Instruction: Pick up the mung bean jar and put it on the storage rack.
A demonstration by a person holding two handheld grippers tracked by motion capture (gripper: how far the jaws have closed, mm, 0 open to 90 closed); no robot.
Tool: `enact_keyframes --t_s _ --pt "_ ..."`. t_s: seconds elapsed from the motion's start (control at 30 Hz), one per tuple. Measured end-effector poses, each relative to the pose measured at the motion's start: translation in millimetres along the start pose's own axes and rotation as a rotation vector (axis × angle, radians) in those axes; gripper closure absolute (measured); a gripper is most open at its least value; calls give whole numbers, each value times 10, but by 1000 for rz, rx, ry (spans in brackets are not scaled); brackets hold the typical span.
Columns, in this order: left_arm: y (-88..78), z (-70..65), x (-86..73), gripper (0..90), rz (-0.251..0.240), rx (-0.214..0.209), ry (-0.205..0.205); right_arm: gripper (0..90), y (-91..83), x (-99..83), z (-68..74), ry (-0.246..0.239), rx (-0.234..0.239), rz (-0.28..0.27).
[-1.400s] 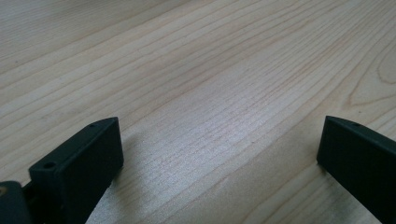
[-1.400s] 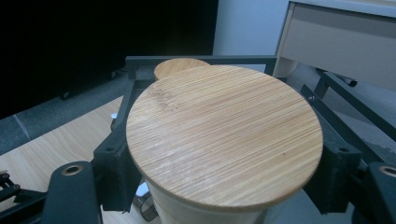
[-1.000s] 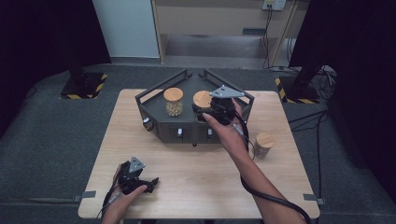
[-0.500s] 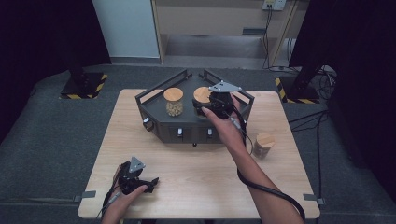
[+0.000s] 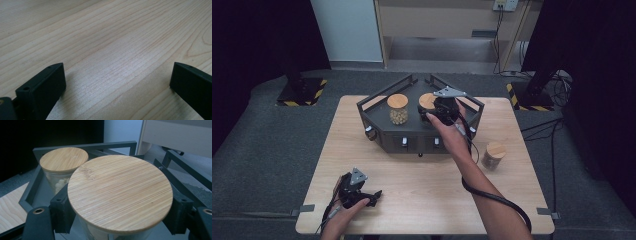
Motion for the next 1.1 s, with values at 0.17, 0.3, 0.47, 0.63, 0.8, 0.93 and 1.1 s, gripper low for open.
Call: enact_keyframes --t_s 0.17,0.3,0.47,0.63,0.8,0.93,1.1 --pt "0 0 0 0 0 0 0 254 54 -8 -22 10 2 5" --pt "0 0 0 0 0 0 0 254 92 -11 -34 14 -5 13" --pt "0 0 1 0 0 0 0 254 122 -29 -33 14 -5 21" --pt "0 0 0 0 0 0 0 254 146 -54 -41 24 -5 25" --pt "1 0 1 0 0 0 0 254 163 -58 -48 29 -5 29" --pt "1 0 1 0 0 0 0 254 183 -63 -44 33 -4 30" --pt "1 0 1 0 0 0 0 254 206 -68 -26 30 0 33"
Point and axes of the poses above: each handheld gripper's, and its own axes: y roughly forward along the jaws, x roughly out of its top, z roughly to its left, the point moved 8 cm from there along y, roughly forward along the jaws, and after that the axes turned 3 degrees about y, right-handed, at the moved point
